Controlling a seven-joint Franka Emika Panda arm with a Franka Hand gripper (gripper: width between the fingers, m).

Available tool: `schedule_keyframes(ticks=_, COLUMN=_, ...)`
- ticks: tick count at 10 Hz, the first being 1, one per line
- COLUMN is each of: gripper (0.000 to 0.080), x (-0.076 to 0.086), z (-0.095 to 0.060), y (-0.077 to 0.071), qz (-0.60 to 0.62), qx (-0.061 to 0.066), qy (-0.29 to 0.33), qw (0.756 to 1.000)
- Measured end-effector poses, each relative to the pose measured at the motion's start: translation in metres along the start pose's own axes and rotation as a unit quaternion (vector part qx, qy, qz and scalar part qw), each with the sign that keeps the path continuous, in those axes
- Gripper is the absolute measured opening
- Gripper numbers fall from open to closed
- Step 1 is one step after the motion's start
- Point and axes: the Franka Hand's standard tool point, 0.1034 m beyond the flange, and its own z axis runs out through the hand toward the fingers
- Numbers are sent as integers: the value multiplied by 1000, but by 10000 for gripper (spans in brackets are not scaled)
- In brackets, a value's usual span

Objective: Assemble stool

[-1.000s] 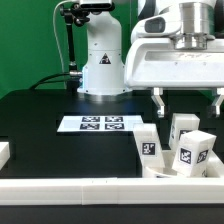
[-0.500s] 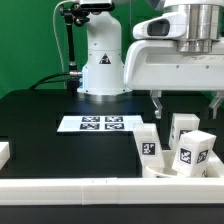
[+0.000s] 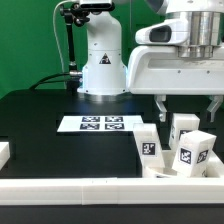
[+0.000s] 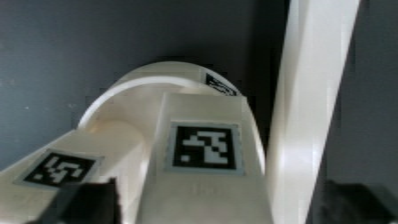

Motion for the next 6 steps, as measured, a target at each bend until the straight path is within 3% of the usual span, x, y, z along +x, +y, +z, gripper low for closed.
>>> schedule_keyframes(ticks=1, gripper=423, x=0, z=0, y=0, qz=0, qx=0, qy=0, qw=1000)
schedule_keyframes(ticks=2, gripper=423, x=0, z=0, y=1, qz=0, qx=0, qy=0, qw=1000)
schedule_keyframes(ticks=3, gripper=338, x=1, z=0, y=2, qz=1, qx=0, qy=0, qw=1000)
schedule_keyframes(ticks=6, gripper=338, x=1, z=0, y=2, qz=12, qx=0, qy=0, qw=1000)
